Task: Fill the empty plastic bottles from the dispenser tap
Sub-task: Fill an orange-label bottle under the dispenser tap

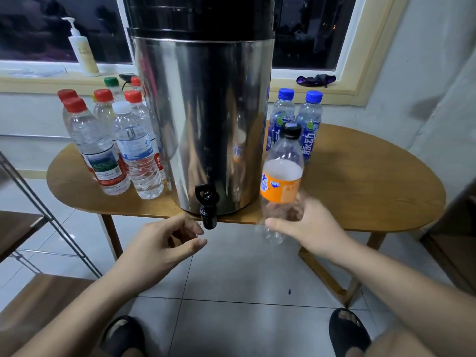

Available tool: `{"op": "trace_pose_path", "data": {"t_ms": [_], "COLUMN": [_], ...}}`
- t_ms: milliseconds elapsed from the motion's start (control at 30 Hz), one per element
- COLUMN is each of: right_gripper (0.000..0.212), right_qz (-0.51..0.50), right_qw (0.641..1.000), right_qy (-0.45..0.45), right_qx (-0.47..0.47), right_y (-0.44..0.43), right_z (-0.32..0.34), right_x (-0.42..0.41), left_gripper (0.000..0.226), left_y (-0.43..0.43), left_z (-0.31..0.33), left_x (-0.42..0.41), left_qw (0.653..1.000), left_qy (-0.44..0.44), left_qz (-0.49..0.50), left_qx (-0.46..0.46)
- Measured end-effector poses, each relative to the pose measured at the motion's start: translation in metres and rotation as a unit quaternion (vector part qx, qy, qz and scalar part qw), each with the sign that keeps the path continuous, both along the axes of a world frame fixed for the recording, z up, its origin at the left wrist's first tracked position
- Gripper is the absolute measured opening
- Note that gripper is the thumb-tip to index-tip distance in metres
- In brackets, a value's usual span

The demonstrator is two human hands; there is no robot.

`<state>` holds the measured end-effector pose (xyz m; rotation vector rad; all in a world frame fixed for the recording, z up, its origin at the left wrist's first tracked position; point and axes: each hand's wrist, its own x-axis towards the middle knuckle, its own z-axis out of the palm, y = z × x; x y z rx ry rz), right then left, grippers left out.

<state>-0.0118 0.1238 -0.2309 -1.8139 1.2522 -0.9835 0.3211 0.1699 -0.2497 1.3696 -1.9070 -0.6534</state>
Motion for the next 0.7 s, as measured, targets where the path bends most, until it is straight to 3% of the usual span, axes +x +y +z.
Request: {"op": "trace_pose_path", "data": {"t_ms": [167,367,700], "right_gripper": [0.053,0.052,0.044], "right_qz": [0.029,0.078,0.140], "right_qw": [0.998,0.982,0.957], "right_qy": [0.050,0.153,0.225], "right_qx": [0.019,0.082,0.117], "right_y": [0.018,0.036,0.047], "right_z": [-0.036,-0.070,-0.079], "right_x": [0.025,0.036,0.045], "left_gripper": [0.026,0.026,0.023], "left_y": [0.006,0.011,0.015], "left_z": [0.002,0.005,0.010], "left_x": [-0.005,-0.009,-0.005], "left_qw": [1.000,0.999,0.997], "left_qy": [0.010,0.025,0.046], "left_qz": [-0.016,-0.042,-0.061], "left_qx": [0.021,0.020,-0.011]}}
